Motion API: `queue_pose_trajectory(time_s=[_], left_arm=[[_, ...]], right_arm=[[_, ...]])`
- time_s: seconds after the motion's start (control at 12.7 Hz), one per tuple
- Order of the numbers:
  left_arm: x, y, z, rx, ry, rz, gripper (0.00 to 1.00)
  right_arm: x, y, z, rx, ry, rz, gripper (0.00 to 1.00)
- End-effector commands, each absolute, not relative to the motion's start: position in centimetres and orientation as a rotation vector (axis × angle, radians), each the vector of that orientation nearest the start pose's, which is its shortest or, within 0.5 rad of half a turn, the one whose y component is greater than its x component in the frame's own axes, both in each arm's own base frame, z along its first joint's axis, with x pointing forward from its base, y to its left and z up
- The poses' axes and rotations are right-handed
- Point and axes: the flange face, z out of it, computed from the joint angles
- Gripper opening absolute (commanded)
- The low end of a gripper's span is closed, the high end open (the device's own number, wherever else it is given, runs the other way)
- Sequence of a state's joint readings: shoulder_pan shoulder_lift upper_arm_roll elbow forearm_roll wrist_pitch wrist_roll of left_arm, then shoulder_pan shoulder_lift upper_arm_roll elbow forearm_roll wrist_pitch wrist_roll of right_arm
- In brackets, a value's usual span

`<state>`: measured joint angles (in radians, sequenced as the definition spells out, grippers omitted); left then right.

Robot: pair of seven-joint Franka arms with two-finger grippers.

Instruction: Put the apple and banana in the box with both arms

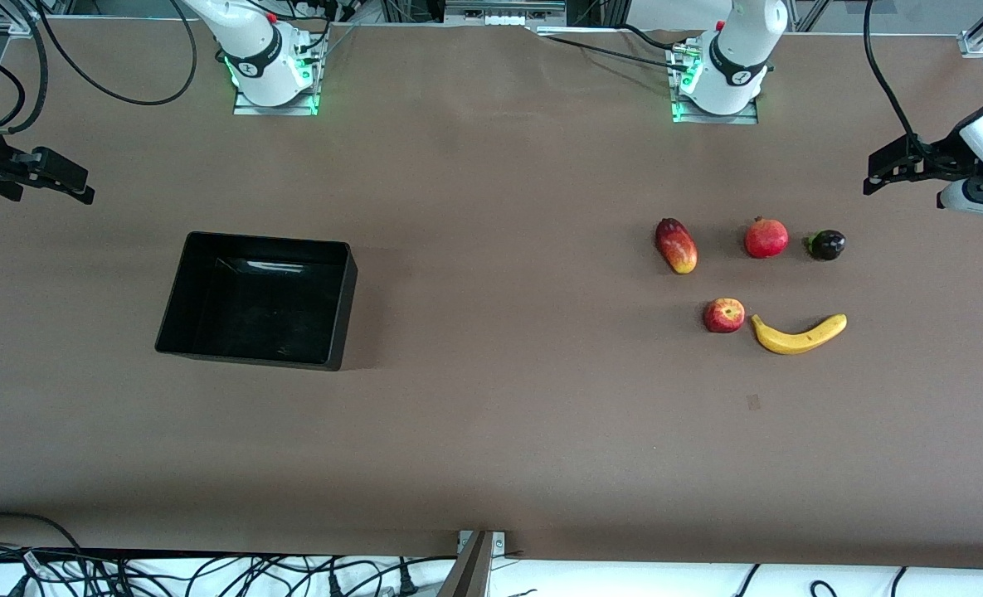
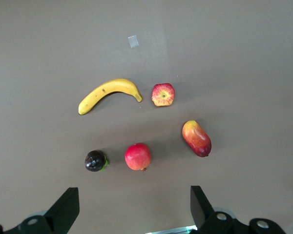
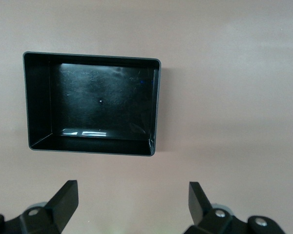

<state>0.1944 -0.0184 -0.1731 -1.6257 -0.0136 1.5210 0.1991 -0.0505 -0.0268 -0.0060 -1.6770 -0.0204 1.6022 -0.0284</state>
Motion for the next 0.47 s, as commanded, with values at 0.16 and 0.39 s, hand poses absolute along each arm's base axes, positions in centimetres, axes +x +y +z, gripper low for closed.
queue_pose_trajectory(time_s=[0.16,0.39], left_arm=[[54.47,1.01,60.98,-3.155,0.285,0.137,1.00],[54.47,1.01,60.98,-3.155,0.285,0.137,1.00]], right_arm=[[54.56,-3.23,59.53,-3.166,0.056,0.074,1.00],[54.53,-3.30,59.44,-3.164,0.056,0.079,1.00]])
